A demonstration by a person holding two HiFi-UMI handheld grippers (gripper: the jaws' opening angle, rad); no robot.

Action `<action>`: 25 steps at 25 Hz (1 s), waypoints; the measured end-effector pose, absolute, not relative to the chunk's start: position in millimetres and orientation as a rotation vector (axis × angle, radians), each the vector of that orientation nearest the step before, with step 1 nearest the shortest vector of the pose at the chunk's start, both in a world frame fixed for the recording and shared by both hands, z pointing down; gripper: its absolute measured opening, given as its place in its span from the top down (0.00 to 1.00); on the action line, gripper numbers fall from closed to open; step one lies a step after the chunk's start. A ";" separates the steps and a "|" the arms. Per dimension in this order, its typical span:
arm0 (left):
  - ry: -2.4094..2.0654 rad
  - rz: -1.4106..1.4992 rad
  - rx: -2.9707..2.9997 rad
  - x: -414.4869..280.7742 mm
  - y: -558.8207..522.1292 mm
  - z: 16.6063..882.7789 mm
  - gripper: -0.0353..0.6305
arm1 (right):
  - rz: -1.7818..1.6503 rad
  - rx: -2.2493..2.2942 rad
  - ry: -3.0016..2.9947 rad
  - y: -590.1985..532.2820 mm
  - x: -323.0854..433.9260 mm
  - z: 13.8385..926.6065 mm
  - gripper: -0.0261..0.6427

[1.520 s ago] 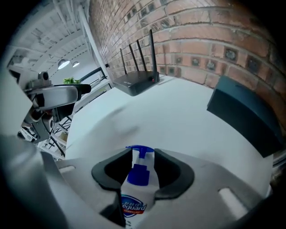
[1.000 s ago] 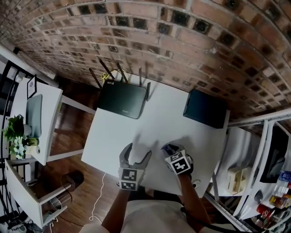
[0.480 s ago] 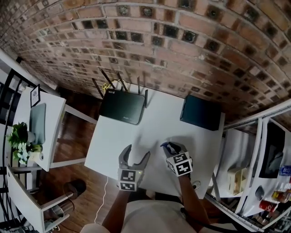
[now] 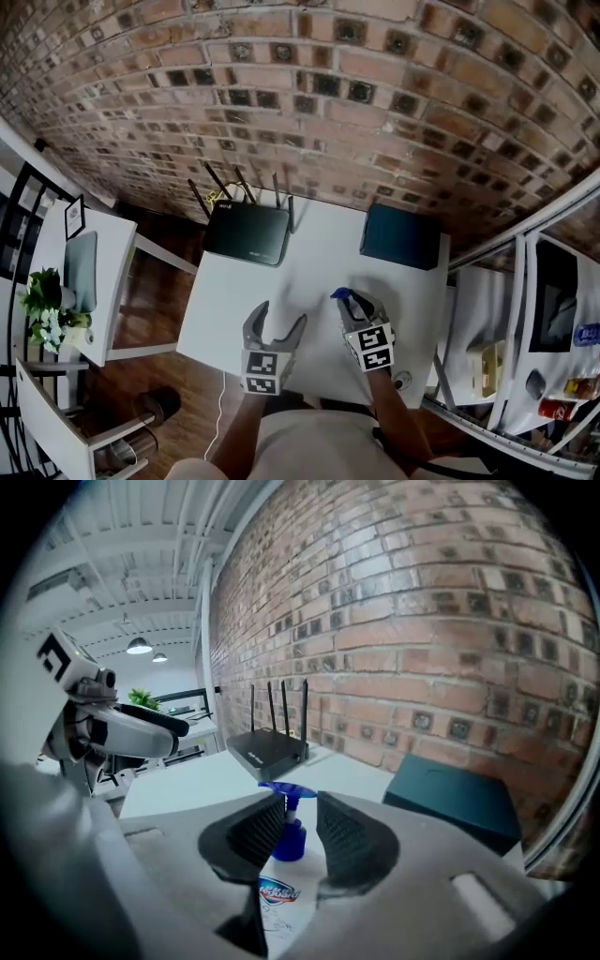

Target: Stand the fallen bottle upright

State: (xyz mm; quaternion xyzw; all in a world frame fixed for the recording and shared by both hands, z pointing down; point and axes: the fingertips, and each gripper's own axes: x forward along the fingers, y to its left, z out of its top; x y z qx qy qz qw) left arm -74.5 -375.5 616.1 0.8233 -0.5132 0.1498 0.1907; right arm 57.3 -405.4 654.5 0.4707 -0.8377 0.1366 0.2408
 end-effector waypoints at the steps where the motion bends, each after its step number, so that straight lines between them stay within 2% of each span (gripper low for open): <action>1: -1.439 0.421 2.320 -73.3 -374.7 614.7 0.37 | 0.341 1.320 -2.300 -402.5 60.2 651.3 0.82; 15: -1.395 0.431 2.376 -58.0 -355.2 607.5 0.37 | 0.025 1.641 -2.359 -329.9 87.1 632.6 0.82; 25: -1.399 0.435 2.376 -48.9 -336.0 603.8 0.37 | 0.083 1.599 -2.410 -312.9 92.5 634.2 0.82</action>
